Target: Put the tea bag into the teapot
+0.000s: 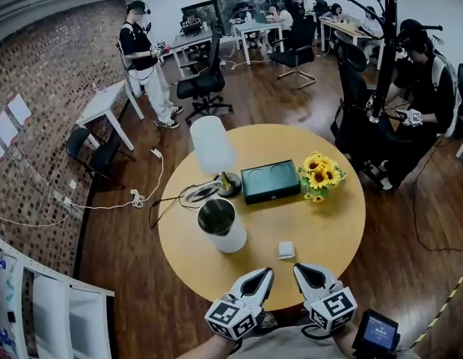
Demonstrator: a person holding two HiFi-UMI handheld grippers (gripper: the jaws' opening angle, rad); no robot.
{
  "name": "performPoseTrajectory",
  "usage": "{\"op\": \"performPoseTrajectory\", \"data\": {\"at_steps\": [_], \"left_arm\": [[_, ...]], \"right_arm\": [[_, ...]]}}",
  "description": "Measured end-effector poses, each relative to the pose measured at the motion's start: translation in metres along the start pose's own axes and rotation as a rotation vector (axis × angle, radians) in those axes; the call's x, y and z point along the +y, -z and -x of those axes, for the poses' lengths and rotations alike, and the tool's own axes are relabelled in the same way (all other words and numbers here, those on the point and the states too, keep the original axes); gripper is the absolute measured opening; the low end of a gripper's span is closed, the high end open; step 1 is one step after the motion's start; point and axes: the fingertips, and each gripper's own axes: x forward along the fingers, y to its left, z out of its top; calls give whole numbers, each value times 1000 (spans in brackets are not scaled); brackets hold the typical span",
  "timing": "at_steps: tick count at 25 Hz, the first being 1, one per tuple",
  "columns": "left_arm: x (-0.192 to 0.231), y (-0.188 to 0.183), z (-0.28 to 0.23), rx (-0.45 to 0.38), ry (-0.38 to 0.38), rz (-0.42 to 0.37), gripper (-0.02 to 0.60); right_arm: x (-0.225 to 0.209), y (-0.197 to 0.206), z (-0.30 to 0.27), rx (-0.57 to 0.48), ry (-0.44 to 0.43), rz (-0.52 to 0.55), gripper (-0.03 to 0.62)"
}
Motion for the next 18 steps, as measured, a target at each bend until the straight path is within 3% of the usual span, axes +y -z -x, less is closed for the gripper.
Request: {"op": "performPoseTrajectory", "data": {"at_steps": [10,18], "left_arm": [[22,-13,-37,-13,-22,-5,0],[36,2,-58,23,-59,12,0]], "right_arm": [[-38,-13,-28,-8,-8,7,8],[-62,-1,-40,31,-12,-4,8]]}}
